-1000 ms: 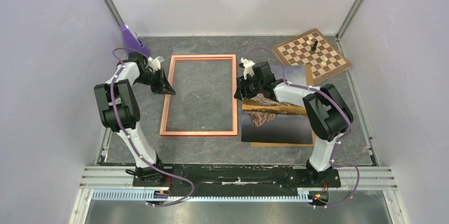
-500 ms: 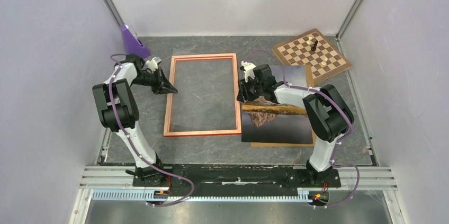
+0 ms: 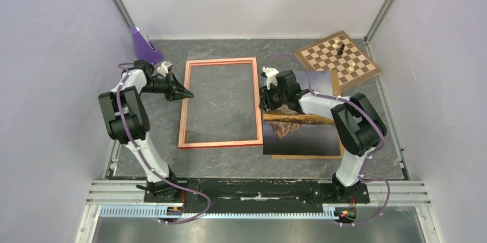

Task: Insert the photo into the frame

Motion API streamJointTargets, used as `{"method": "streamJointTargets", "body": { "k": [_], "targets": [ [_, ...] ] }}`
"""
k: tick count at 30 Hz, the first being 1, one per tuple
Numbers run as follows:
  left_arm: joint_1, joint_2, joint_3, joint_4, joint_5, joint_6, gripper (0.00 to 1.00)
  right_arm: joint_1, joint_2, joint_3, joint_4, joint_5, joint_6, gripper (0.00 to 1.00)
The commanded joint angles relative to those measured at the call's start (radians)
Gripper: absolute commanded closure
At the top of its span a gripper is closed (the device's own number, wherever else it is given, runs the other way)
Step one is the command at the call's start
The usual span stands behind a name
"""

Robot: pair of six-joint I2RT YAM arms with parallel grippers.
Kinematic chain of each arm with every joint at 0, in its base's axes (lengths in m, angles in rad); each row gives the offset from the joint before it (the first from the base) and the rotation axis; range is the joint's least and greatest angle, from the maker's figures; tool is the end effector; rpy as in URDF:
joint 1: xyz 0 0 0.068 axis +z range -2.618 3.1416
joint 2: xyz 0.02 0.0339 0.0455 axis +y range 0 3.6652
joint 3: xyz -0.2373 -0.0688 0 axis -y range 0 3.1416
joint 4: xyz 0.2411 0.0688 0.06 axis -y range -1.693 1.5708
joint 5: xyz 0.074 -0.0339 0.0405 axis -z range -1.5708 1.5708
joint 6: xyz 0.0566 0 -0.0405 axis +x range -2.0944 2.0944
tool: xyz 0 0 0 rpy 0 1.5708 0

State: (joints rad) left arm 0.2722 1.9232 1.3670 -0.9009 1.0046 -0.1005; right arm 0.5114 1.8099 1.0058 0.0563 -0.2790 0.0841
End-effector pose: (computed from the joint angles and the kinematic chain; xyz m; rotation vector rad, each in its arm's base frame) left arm 0.3501 0.0481 0.1562 -0.4019 2.5707 -1.4106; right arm 0.3245 0.2000 0.1247 -0.6420 2.2766 0.6192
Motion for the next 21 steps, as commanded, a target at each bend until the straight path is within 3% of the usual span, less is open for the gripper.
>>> {"method": "streamJointTargets", "body": {
  "k": [1,21],
  "targets": [
    [0.008,-0.050,-0.023,0.048,0.103,-0.097,0.98,-0.001,-0.050,-0.007,0.040,0.030,-0.029,0.58],
    [0.030,-0.028,-0.043,0.073,0.186,-0.155,0.98,-0.001,-0.058,-0.022,0.046,0.056,-0.062,0.59]
  ]
}}
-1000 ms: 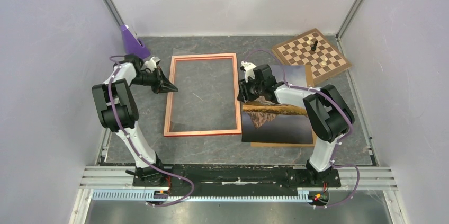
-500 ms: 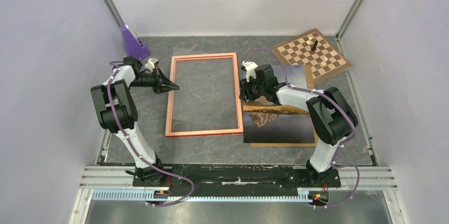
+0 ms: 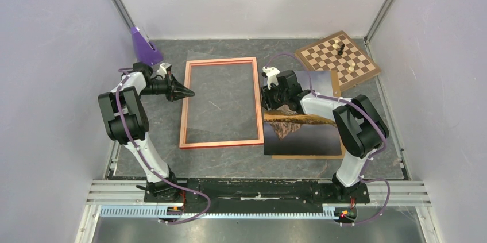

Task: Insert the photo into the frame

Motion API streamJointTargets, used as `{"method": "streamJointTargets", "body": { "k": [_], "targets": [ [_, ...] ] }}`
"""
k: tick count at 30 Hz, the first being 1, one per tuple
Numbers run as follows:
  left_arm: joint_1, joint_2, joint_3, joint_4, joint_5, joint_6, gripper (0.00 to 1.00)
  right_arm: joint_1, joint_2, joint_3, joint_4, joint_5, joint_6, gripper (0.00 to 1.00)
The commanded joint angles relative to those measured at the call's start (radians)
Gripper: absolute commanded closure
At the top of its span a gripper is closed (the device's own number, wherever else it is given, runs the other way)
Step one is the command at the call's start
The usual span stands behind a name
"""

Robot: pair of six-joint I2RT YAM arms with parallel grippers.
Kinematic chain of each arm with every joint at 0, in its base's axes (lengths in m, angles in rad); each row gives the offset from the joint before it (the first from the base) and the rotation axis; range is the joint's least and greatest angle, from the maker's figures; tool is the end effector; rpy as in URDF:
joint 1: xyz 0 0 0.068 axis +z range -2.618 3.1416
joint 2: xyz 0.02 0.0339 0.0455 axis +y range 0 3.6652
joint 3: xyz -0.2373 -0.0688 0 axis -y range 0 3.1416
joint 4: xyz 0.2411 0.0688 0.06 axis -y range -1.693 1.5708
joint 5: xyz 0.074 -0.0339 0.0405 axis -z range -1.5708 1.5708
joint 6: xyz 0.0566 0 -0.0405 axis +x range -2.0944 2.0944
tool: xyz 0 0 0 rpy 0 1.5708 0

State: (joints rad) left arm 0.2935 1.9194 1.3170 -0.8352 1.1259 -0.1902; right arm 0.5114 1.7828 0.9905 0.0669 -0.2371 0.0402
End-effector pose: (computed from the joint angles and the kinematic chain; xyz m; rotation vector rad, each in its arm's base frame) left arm 0.3467 0.0514 0.1519 -0.5002 2.4704 -1.5784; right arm 0.3236 0.1968 0.1304 -0.6657 2.2381 0.5528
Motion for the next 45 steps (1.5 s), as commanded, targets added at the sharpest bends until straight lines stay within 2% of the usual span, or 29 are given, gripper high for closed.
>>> {"method": "streamJointTargets", "body": {
  "k": [1,45],
  "targets": [
    [0.009,-0.025,0.006,0.006,0.063,-0.065,0.98,-0.001,-0.031,-0.007,0.036,0.016,-0.017,0.60],
    [-0.016,0.071,0.056,-0.024,-0.018,0.151,0.98,-0.001,-0.047,-0.036,0.063,0.021,-0.016,0.60]
  ]
}}
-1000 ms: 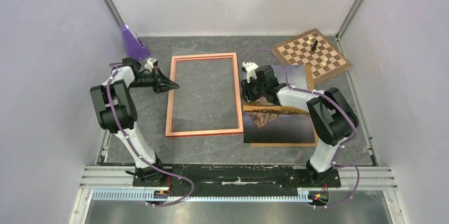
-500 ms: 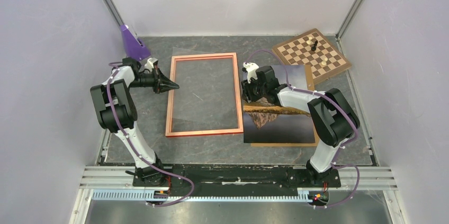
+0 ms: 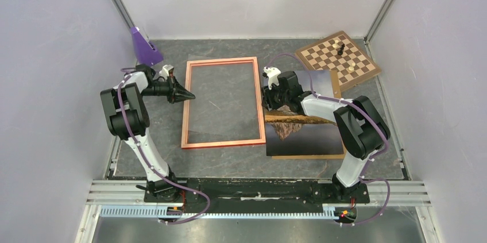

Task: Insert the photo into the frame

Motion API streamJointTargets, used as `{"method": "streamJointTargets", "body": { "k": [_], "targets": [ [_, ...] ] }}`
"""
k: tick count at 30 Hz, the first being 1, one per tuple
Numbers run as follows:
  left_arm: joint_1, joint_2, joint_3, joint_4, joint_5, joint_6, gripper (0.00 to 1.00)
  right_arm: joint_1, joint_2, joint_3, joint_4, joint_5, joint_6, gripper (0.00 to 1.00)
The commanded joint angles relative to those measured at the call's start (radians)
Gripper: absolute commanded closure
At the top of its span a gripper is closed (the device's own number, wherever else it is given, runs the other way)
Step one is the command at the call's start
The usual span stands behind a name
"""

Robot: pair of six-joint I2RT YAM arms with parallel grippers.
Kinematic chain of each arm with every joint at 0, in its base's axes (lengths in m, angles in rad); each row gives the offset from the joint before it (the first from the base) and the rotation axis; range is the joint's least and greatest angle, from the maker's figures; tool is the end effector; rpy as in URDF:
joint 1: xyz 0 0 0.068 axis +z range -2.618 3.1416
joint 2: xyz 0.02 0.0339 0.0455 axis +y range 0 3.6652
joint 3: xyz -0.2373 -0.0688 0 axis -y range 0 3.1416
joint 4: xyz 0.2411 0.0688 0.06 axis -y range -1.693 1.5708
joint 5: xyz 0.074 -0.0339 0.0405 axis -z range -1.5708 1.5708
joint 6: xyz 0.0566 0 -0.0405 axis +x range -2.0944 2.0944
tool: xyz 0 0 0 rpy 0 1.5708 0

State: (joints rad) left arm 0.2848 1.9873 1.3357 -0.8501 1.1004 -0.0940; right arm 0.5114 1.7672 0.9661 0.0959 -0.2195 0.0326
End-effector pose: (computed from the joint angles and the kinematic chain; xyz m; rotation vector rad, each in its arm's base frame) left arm 0.3510 0.0502 0.1326 -0.4269 2.5140 -1.5483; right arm 0.3215 0.1946 0.1311 -0.6619 2.2160 0.5319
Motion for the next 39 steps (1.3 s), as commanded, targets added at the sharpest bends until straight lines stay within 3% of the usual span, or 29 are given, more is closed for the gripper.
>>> {"method": "streamJointTargets", "body": {
  "k": [1,9,39],
  "targets": [
    [-0.006,0.005,0.036,-0.009,0.006,0.057,0.98,-0.001,-0.031,-0.012,0.034,0.004,-0.009,0.60],
    [-0.007,0.042,0.032,-0.010,0.050,0.013,0.98,-0.001,-0.028,-0.015,0.037,0.005,-0.007,0.60],
    [-0.007,-0.054,-0.003,-0.010,0.173,-0.106,0.98,-0.001,-0.055,-0.033,0.048,0.023,-0.011,0.60]
  ]
}}
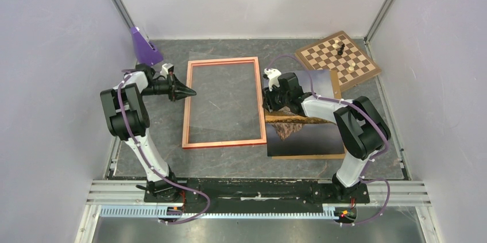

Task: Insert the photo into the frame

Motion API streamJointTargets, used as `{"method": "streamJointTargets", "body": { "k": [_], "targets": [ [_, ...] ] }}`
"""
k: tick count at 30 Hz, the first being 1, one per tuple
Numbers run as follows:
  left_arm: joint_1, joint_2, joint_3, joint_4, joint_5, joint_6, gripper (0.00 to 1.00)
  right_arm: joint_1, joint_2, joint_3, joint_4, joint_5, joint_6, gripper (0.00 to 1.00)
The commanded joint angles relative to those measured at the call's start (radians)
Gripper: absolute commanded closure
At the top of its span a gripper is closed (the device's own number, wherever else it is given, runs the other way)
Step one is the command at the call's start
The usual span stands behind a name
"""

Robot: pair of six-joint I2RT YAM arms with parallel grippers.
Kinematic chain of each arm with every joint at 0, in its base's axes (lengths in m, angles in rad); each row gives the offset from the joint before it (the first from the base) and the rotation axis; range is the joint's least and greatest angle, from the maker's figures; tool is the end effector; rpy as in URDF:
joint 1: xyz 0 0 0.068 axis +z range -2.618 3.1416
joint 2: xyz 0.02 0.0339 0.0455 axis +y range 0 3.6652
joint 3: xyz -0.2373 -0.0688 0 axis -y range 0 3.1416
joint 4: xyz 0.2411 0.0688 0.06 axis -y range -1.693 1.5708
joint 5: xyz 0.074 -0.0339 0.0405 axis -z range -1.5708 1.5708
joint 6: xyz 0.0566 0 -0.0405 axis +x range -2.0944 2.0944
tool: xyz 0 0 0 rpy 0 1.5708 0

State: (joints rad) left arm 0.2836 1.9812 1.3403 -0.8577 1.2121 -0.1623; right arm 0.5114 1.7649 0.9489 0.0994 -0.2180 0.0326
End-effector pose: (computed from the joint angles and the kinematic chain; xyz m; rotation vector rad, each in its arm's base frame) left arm 0.3514 0.0472 0.1414 -0.4878 2.4325 -1.7103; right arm 0.3185 0.1928 0.1269 -0.6627 2.2277 0.5285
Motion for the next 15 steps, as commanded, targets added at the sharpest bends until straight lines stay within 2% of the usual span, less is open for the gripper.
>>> {"method": "streamJointTargets", "body": {
  "k": [1,15],
  "targets": [
    [-0.006,-0.050,-0.009,-0.003,0.059,-0.037,0.98,0.000,-0.054,-0.017,0.046,0.022,-0.011,0.60],
    [-0.006,-0.050,-0.036,-0.002,0.036,-0.022,0.98,-0.001,-0.051,-0.021,0.048,0.031,-0.014,0.60]
  ]
}}
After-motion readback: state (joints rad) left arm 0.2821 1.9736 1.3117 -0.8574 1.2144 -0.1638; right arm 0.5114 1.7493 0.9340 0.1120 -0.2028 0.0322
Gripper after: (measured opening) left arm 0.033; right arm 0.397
